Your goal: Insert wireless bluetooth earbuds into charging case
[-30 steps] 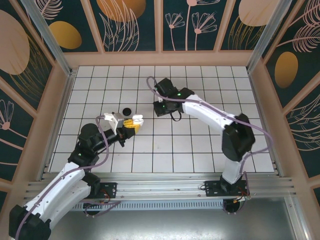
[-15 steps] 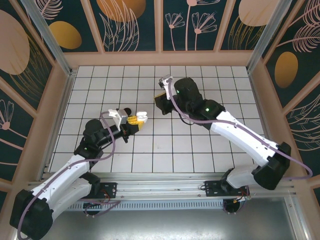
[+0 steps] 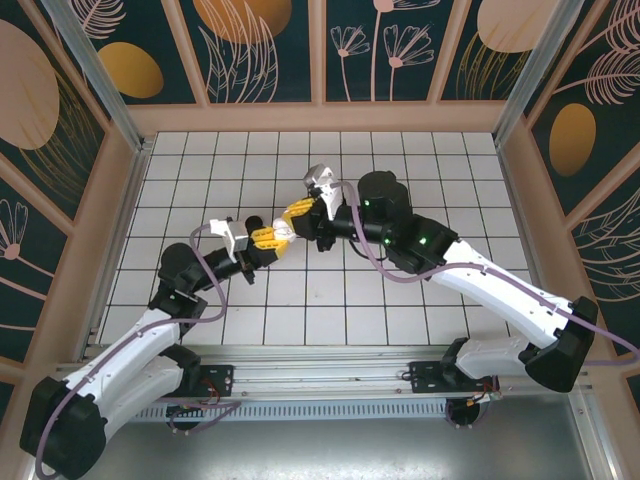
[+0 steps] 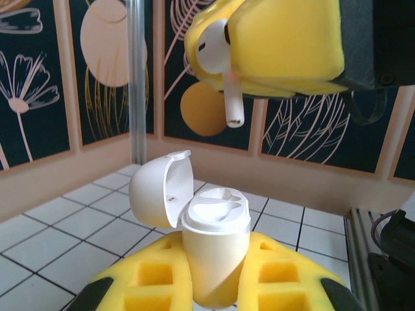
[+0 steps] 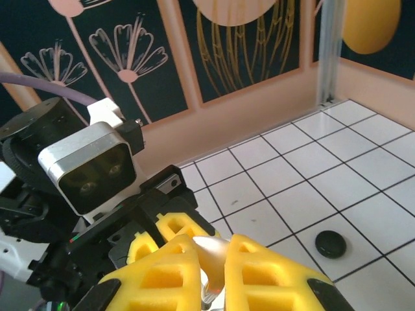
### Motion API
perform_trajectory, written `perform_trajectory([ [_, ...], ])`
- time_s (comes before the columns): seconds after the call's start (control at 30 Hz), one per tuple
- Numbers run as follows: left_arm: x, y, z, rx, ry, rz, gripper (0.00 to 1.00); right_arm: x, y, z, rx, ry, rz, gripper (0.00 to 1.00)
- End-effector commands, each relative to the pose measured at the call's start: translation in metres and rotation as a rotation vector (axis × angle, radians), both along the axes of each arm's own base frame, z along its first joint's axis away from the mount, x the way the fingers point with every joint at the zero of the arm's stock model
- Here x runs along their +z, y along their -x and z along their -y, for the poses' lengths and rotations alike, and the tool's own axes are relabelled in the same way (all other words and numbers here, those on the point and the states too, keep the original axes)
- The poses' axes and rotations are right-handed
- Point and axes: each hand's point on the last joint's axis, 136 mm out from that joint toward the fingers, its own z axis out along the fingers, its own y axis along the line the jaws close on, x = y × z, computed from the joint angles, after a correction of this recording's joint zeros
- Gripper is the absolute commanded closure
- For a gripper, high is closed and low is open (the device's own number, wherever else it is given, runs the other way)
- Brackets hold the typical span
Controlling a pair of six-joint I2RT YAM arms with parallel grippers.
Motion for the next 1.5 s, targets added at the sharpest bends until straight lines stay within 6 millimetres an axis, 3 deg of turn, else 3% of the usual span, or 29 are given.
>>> perform_trajectory([
  [0.0,0.014,0.013,-0.002,-0.030,0.039,0.071,1.00,0.007,0.010,-0.008,0.060,-0.013,0.043,0.88],
  [0.4,0.020,0.015,-0.003,-0.022,0.041,0.084,1.00,-0.010,0.016,-0.025,0.081,0.072,0.062,0.90],
  [1.17,0.023,0.014,-0.005,-0.007,0.051,0.077,1.00,-0.020,0.010,-0.009,0.021,0.168,0.099,0.90],
  [1.47,0.026,0.014,-0.006,-0.008,0.056,0.081,1.00,-0.030,0.014,-0.011,0.051,0.192,0.073,0.90],
])
